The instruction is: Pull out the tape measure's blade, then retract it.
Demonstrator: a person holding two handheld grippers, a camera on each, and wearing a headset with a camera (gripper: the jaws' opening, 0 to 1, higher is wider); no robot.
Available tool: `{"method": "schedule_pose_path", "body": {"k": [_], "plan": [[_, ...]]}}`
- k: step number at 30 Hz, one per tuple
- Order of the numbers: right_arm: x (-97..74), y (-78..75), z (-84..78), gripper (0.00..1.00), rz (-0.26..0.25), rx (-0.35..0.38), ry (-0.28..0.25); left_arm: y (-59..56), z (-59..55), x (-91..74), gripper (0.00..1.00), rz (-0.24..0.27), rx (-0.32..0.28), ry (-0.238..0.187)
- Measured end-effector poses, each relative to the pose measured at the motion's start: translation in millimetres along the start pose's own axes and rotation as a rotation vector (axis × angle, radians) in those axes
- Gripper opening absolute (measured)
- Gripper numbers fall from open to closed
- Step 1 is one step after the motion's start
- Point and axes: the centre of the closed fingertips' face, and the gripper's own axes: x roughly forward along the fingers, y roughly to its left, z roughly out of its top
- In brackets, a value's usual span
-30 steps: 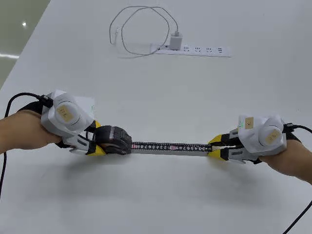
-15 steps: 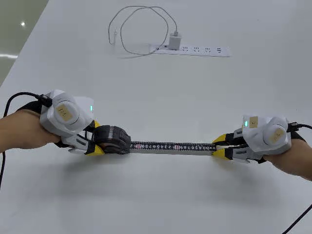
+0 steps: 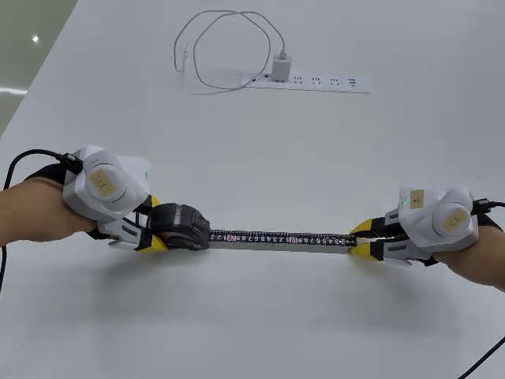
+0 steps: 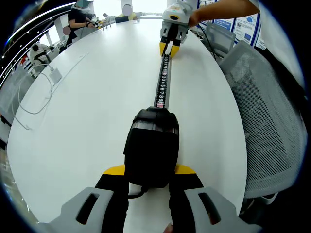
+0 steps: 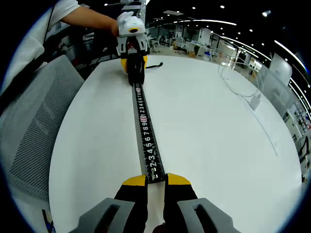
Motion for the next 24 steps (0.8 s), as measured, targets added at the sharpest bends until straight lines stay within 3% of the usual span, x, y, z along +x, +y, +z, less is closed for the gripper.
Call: {"method": "schedule_pose_path", "body": {"k": [12,16,24], "plan": [[-2.5,-1.2,-0.5,0.08,0.014,0.015,0.014,0.5,1.0,0.0,0.27,0.008,0.002,-0.001],[-2.0,-2.5,0.6,0.08,0.027,0.065,-0.002,0.6,2.0,0.1,0.27,0.007,0.007,-0.005],[-2.3,-0.2,0.4,0.09,0.047,0.03,0.021,1.6,2.6,0.4,0.28,0.009,-0.004,-0.018]]}}
